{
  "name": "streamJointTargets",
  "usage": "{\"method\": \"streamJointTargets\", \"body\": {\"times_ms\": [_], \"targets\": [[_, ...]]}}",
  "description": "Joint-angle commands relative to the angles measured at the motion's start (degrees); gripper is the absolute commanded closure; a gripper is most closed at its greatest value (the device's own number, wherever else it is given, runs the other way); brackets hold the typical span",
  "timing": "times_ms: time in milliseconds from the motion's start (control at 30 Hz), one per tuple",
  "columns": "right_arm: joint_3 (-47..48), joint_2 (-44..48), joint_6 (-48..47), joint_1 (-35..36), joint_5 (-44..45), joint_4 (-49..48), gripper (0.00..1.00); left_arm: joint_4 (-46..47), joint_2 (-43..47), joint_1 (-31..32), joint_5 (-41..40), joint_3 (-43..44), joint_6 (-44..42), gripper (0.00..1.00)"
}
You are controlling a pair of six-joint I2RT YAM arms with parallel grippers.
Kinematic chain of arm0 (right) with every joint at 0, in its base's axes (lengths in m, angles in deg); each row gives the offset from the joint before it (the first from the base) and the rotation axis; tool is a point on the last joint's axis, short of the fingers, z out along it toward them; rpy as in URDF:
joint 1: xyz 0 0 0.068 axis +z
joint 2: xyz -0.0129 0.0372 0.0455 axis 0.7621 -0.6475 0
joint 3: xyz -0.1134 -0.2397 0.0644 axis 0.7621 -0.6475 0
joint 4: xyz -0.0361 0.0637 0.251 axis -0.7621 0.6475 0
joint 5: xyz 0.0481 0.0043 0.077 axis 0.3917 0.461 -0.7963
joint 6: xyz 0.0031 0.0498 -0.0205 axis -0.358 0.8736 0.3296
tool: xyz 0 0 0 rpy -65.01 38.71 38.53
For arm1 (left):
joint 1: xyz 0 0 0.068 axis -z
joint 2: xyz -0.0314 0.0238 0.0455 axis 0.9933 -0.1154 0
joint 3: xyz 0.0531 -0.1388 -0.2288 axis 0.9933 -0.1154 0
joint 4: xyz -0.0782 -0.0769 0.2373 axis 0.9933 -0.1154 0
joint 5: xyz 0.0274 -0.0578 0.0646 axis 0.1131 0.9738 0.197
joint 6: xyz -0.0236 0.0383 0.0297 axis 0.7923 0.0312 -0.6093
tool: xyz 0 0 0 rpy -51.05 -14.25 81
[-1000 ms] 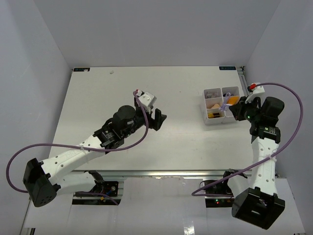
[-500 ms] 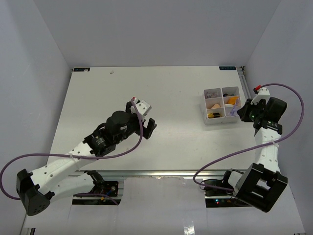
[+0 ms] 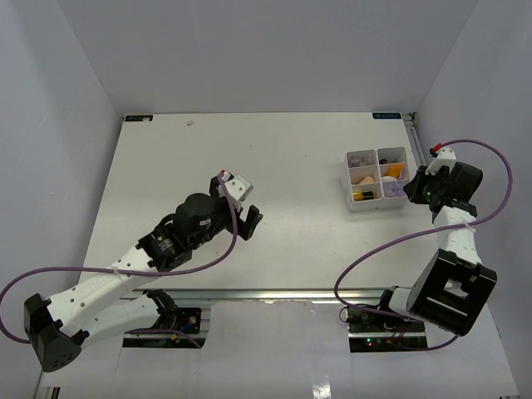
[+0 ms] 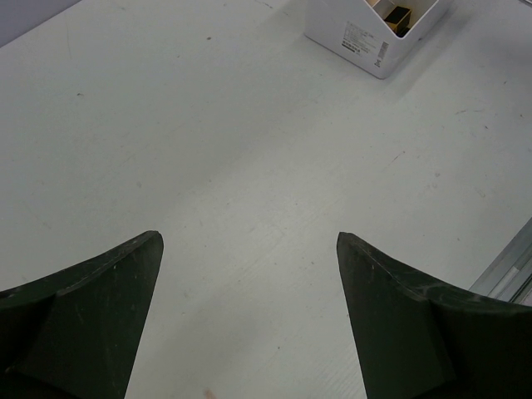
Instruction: Organize the makeup
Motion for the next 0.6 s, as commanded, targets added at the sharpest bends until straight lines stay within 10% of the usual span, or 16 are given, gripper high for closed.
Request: {"method": "streamJointTargets", "body": {"times_ms": [0, 567], "targets": [[1.69, -1.10, 0.38, -0.17, -0.13, -4.07, 0.88, 0.10, -0.12, -0.16, -0.50, -0.13, -0.19, 0.04], [-0.64, 1.47, -1.08, -0.17, -0.05, -4.30, 0.58, 0.36, -1.88, -1.30, 0.28, -0.56, 0.16, 0.03]]}}
